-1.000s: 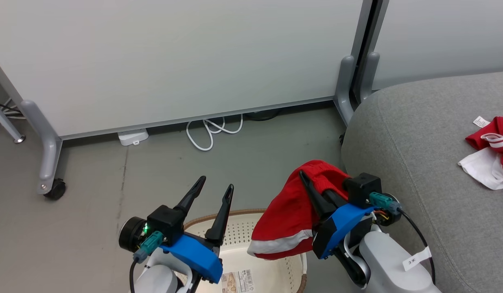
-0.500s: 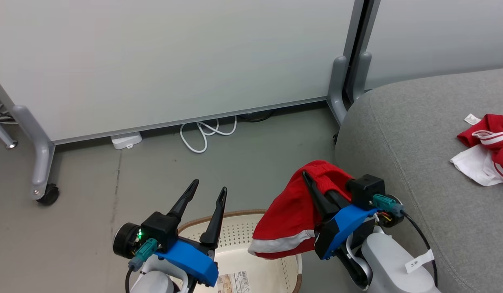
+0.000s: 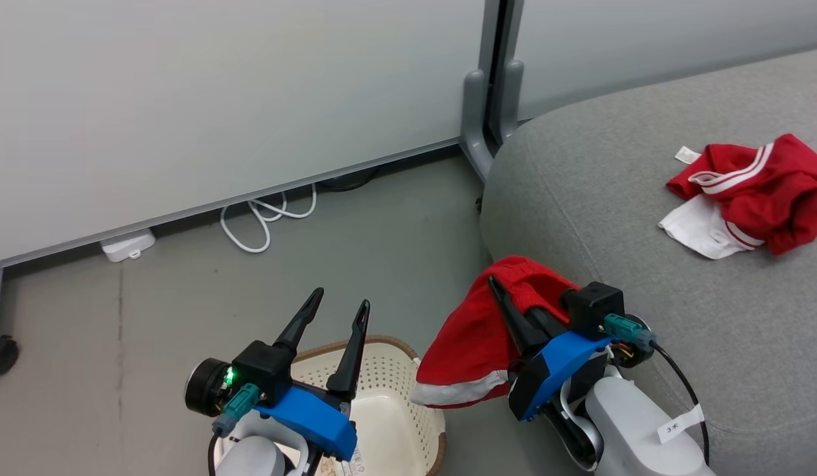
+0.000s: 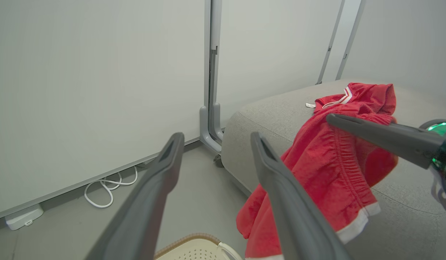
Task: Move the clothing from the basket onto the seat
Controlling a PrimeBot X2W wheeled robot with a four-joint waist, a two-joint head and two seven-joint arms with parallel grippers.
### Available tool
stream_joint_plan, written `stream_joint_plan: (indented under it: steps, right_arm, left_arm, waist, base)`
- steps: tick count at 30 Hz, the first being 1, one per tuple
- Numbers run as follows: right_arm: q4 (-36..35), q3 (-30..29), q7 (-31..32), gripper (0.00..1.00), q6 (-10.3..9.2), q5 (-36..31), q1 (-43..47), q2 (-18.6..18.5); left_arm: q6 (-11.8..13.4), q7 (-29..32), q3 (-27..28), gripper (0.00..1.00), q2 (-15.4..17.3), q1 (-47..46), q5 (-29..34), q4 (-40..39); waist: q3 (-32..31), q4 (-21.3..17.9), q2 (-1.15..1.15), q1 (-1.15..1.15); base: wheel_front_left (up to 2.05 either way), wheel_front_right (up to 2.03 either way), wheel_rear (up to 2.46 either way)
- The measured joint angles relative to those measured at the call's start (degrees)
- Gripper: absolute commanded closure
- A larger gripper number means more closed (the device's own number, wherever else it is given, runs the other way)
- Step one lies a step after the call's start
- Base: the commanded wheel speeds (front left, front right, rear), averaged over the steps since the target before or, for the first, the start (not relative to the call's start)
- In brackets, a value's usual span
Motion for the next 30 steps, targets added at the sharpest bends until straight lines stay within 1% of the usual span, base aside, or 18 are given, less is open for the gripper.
stream_joint_plan:
  steps: [7, 18, 24, 30]
  right_arm:
    - [-0.6, 0.4, 0.0, 1.0, 0.0, 0.2, -0.1, 0.0]
    - [-1.2, 0.7, 0.0, 1.0, 0.0, 1.0, -0.1, 0.0]
    - [-1.6, 0.9, 0.0, 1.0, 0.0, 1.5, 0.0, 0.0]
    - [-2.2, 0.8, 0.0, 1.0, 0.0, 1.6, 0.3, 0.0]
  left_arm:
    - [-0.3, 0.0, 0.5, 0.0, -0.1, -0.4, 0.5, 0.2]
    - [-0.3, 0.0, -0.4, 0.0, 0.4, -1.3, 0.5, 0.1]
    - [-0.3, 0.0, -0.4, 0.0, 0.7, -1.4, 0.4, 0.1]
    - [-0.3, 0.0, -0.6, 0.0, 0.8, -1.6, 0.4, 0.2]
  waist:
    - [1.2, -5.3, 0.0, 0.0]
    - [2.7, -13.8, 0.0, 0.0]
    - [3.4, -17.6, 0.0, 0.0]
    - [3.8, -20.5, 0.0, 0.0]
  base:
    - [0.0, 0.0, 0.0]
    - [0.0, 0.0, 0.0]
    - [0.0, 0.0, 0.0]
    - [0.0, 0.0, 0.0]
